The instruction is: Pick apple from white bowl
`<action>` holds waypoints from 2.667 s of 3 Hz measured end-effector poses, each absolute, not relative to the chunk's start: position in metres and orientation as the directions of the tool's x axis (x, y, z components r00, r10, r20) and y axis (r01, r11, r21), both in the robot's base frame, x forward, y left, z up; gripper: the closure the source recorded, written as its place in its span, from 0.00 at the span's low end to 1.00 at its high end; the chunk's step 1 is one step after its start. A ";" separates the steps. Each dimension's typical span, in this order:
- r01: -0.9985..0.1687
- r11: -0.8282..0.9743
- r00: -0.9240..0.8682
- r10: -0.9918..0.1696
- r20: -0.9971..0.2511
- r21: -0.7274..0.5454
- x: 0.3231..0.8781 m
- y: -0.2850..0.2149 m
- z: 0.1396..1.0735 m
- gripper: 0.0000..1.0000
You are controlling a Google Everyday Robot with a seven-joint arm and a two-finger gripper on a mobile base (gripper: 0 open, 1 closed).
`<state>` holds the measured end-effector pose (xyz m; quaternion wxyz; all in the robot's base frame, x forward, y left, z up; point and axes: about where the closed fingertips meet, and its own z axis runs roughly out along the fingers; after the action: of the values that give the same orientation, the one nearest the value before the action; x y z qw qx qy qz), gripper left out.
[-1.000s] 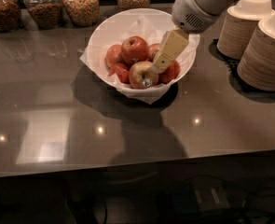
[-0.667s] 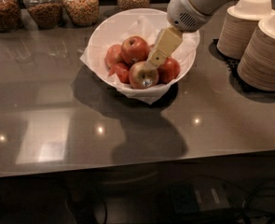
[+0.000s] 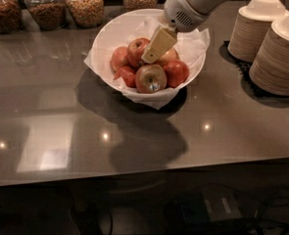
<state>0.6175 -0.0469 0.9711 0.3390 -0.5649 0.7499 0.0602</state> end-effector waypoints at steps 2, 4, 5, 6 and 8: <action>-0.913 0.320 -0.118 -0.799 -0.590 -0.252 0.616 -0.023 0.960 0.31; -0.925 0.306 -0.117 -0.795 -0.595 -0.227 0.617 -0.012 0.954 0.31; -0.928 0.305 -0.123 -0.794 -0.595 -0.216 0.618 -0.011 0.948 0.33; -0.929 0.313 -0.141 -0.795 -0.591 -0.199 0.624 -0.013 0.937 0.33; -0.929 0.321 -0.161 -0.796 -0.583 -0.182 0.631 -0.014 0.925 0.41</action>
Offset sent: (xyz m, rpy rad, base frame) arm 0.0003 0.0322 -0.0175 0.0365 0.0621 0.0596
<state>0.6314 -0.0143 0.9252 0.3034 -0.5722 0.7540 0.1096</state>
